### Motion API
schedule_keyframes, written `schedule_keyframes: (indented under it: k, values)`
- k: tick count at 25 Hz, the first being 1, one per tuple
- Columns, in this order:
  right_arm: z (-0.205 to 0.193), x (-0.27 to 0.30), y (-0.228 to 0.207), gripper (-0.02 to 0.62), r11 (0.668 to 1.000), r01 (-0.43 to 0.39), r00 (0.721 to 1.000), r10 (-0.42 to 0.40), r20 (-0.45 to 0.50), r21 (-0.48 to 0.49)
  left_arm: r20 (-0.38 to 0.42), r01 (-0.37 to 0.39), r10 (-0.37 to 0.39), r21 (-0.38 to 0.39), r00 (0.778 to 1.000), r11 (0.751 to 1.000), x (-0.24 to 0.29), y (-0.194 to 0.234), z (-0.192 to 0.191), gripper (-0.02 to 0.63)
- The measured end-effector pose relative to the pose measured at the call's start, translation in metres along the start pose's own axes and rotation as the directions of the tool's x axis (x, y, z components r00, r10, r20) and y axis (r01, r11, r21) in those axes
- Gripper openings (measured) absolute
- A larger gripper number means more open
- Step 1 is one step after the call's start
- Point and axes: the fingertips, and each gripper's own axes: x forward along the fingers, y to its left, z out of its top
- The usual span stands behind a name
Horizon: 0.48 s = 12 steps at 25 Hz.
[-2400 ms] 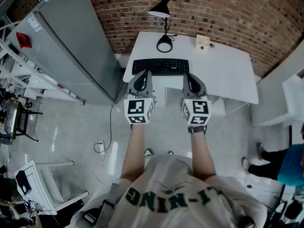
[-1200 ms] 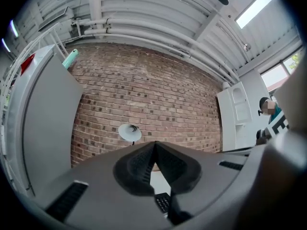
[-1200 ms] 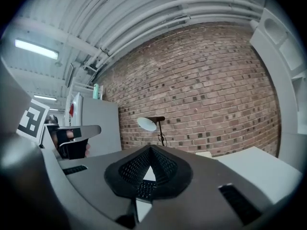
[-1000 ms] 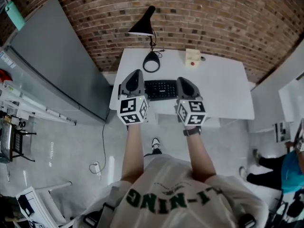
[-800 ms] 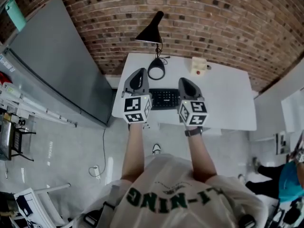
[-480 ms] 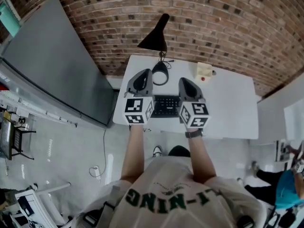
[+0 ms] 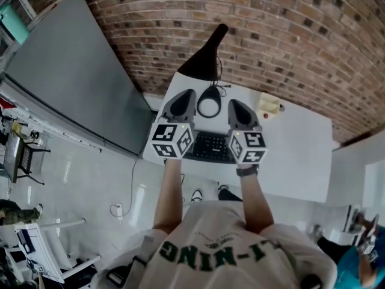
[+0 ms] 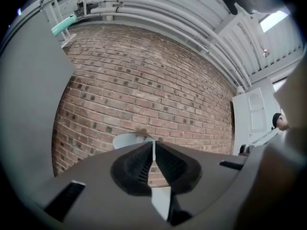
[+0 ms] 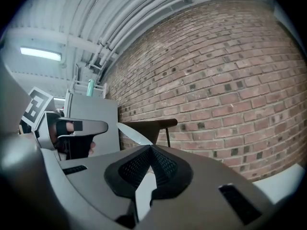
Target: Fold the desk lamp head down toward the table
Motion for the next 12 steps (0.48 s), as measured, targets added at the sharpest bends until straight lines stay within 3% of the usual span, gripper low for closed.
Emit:
schedule_keyframes:
  k: [5, 12]
  values:
    - [0.000, 0.016, -0.016, 0.002, 0.999, -0.035, 0.999, 0.035, -0.004, 0.018, 0.002, 0.021, -0.021, -0.052, 1.000, 0.998, 0.018, -0.008, -0.001, 0.022]
    - [-0.004, 0.028, -0.023, 0.002, 0.997, -0.077, 0.997, 0.077, -0.017, 0.032, -0.016, 0.046, -0.049, -0.153, 0.999, 0.987, 0.034, -0.014, -0.009, 0.121]
